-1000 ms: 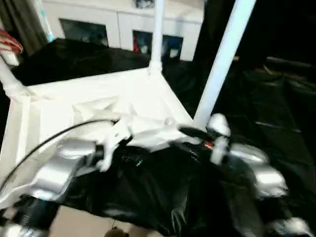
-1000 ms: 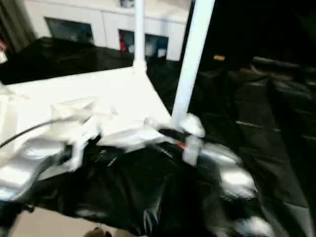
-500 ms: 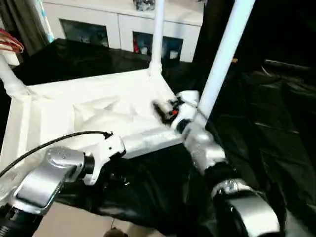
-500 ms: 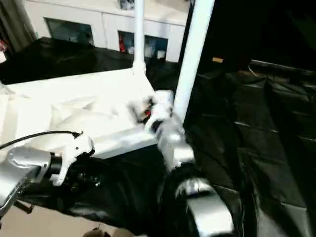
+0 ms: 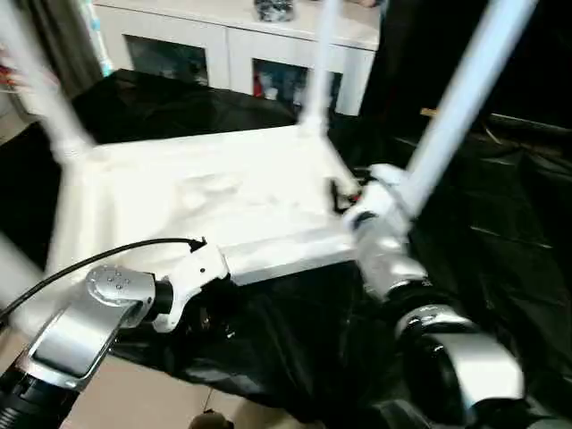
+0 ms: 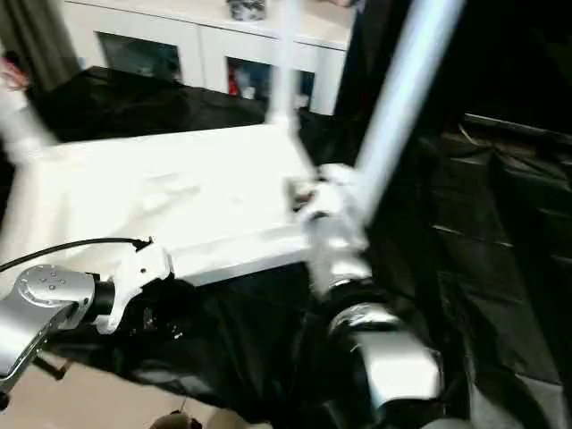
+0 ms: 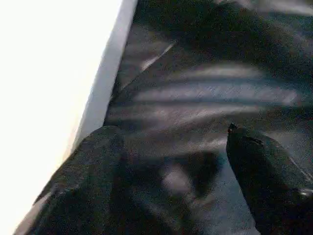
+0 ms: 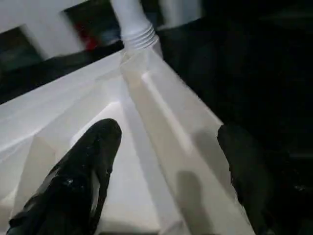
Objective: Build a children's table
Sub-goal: Rotate leg to tighten
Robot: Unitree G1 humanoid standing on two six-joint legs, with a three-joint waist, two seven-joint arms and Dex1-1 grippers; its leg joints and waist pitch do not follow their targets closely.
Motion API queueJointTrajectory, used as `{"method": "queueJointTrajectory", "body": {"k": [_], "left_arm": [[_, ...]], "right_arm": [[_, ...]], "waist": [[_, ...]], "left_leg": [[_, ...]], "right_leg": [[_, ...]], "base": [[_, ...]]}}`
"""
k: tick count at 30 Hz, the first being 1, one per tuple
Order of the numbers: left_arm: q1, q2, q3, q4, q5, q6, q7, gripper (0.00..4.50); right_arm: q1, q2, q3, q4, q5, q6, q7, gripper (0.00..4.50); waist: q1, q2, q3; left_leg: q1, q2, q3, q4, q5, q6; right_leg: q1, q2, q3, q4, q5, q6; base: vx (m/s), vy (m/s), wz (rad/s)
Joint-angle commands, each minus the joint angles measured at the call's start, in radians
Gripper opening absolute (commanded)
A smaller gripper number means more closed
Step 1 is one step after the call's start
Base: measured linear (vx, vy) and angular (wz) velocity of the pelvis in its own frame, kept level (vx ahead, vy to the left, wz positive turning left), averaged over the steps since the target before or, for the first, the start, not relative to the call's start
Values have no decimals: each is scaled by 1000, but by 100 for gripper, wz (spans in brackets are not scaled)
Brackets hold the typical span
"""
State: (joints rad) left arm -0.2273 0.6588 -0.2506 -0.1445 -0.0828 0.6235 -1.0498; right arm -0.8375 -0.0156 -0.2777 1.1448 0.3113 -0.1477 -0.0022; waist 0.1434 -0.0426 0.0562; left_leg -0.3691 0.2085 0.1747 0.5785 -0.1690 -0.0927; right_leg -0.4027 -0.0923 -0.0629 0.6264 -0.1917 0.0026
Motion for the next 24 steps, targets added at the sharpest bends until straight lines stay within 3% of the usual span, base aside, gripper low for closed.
{"method": "queueJointTrajectory", "body": {"k": [1, 6, 7, 8, 10, 12, 16, 19, 20, 22, 23, 24], "left_arm": [[-21, 3, 11, 9, 18, -19, 26, 423], [-37, -11, 3, 42, 40, -54, 61, 445], [-57, -33, -3, 82, 61, -91, 103, 445], [-57, -33, -3, 82, 61, -91, 103, 445], [-68, -48, -6, 103, 72, -111, 127, 445], [-94, -83, -9, 145, 92, -146, 182, 445], [-110, -131, -7, 186, 113, -206, 250, 445], [-102, -170, 14, 196, 110, -266, 299, 445], [-98, -176, 21, 197, 106, -276, 308, 445], [-85, -195, 46, 196, 92, -306, 331, 445], [-49, -237, 110, 177, 41, -350, 368, 445], [-44, -242, 118, 174, 34, -354, 372, 445]], "right_arm": [[-10, -48, -49, 12, 27, -32, -33, 362], [-17, -94, -68, 31, 26, -50, -45, 362], [-21, -125, -81, 38, 24, -62, -48, 362], [-21, -125, -81, 38, 24, -62, -48, 362], [-20, -141, -87, 40, 22, -68, -50, 362], [-13, -172, -99, 41, 21, -81, -55, 362], [12, -223, -120, 39, 28, -93, -52, 362], [37, -260, -131, 39, 25, -105, -49, 362], [40, -263, -131, 39, 23, -105, -47, 362], [50, -272, -129, 36, 18, -103, -37, 362], [70, -277, -102, 23, -6, -103, 9, 362], [72, -277, -97, 20, -10, -104, 16, 362]], "waist": [[-15, 28, -66], [-17, 20, -69], [-17, 25, -68], [-17, 22, -69], [-16, 21, -70], [-14, 22, -72], [-13, 28, -75], [-8, 27, -78], [-10, 33, -77], [-12, 30, -77], [-14, 35, -76], [-16, 36, -75]], "left_leg": [[24, 11, 5, -72, -287, -64], [14, 8, 2, -69, -274, -58], [13, 8, 2, -69, -274, -57], [19, 8, 4, -66, -278, -56], [12, 8, 2, -66, -260, -51], [16, 8, 5, -61, -246, -45], [11, 8, 2, -58, -226, -40], [12, 8, 4, -54, -224, -33], [8, 7, 2, -54, -219, -31], [5, 7, 2, -52, -225, -29], [2, 5, 1, -51, -231, -25], [0, 6, 2, -51, -244, -22]], "right_leg": [[32, -35, 40, -63, -164, -158], [39, -36, 38, -63, -179, -153], [37, -35, 38, -63, -180, -153], [35, -33, 37, -65, -177, -156], [40, -35, 37, -62, -157, -161], [37, -31, 36, -60, -124, -169], [41, -31, 33, -54, -70, -181], [42, -31, 33, -52, -43, -190], [44, -30, 31, -52, -33, -191], [47, -31, 30, -53, -35, -194], [49, -31, 30, -55, -46, -194], [50, -34, 30, -59, -64, -197]], "base": [[0, 0, 0], [0, 0, 0], [0, 0, 0], [0, 0, 0], [0, 0, 0], [0, 0, 0], [0, 0, 0], [0, 0, 0], [0, 0, 0], [0, 0, 0], [0, 0, 0], [0, 0, 0]]}}
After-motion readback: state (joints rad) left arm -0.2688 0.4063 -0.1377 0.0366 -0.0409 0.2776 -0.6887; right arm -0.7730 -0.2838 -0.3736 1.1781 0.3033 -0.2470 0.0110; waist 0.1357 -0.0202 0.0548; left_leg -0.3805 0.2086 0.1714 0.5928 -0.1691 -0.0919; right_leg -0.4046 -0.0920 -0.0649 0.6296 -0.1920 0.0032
